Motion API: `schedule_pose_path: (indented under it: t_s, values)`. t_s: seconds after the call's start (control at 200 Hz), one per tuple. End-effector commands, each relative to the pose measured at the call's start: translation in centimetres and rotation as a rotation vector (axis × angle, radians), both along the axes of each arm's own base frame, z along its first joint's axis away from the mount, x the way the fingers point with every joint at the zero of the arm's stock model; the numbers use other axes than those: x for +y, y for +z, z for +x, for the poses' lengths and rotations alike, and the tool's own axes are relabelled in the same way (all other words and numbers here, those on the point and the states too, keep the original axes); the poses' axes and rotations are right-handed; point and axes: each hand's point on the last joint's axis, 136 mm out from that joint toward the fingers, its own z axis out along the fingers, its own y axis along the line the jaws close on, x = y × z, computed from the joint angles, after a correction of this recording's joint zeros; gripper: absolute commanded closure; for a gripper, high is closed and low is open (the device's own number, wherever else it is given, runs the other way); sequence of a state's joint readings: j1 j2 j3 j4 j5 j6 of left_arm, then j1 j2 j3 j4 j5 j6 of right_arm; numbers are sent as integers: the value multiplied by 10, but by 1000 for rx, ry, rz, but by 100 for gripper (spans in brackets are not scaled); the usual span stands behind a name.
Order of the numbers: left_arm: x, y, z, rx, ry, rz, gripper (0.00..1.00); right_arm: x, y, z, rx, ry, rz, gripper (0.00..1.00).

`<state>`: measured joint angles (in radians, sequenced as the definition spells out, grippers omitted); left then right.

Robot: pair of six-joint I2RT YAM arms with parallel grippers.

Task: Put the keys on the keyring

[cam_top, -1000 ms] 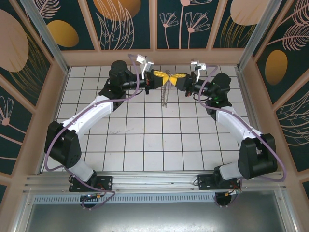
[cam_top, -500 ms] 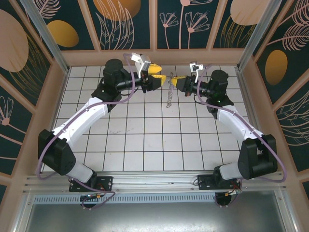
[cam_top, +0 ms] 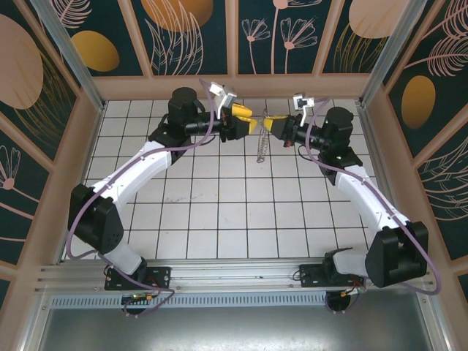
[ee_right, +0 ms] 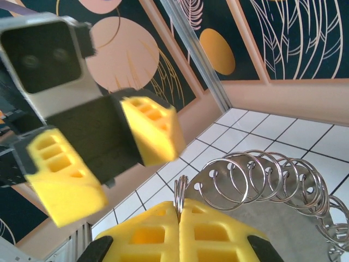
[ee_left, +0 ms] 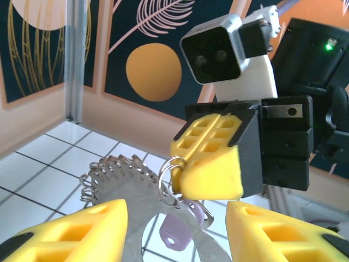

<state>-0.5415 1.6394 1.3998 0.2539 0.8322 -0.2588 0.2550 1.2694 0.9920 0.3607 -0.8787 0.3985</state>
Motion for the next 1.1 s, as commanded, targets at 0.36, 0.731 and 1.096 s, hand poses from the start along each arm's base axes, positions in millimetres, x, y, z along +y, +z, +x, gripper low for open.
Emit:
schedule_pose_path:
  t_s: [0.36,0.731,1.096]
  values:
    - [0,27,-3,165,-114,-244,51,-3,20,-8,-44,-10,53,100]
    - [-6,5,7,211,-110,-217,55,3,27,-5,-61,14,75,100]
    - [-6,7,5,213,-123,-221,59,11,29,0,-63,31,81,100]
